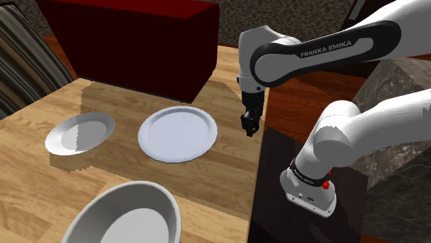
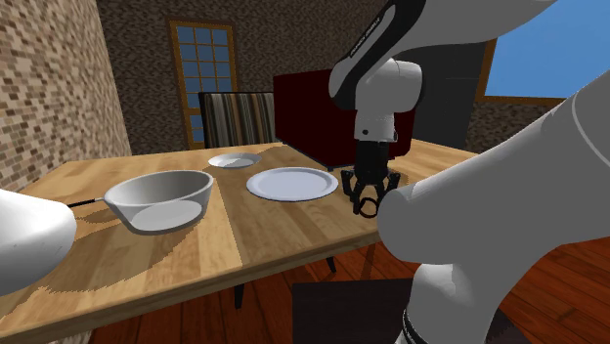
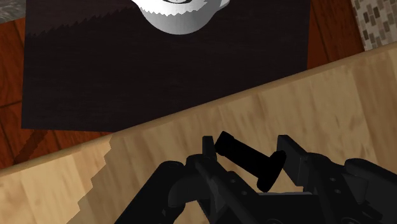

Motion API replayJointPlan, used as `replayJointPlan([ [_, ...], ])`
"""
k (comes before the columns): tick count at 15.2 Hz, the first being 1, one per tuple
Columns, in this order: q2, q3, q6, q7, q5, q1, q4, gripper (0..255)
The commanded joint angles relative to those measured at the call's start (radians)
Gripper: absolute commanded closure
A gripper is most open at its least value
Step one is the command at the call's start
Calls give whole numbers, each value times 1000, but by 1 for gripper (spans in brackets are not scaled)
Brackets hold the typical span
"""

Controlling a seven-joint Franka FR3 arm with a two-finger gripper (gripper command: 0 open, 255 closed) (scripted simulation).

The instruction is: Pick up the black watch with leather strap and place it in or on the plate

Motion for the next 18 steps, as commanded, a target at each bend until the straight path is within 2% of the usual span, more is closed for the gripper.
replayJointPlan([
  [1,0,0,0,0,0,0,0,255],
  [4,0,0,0,0,0,0,0,255],
  [18,-55,-15,-214,19,-17,-5,160,255],
])
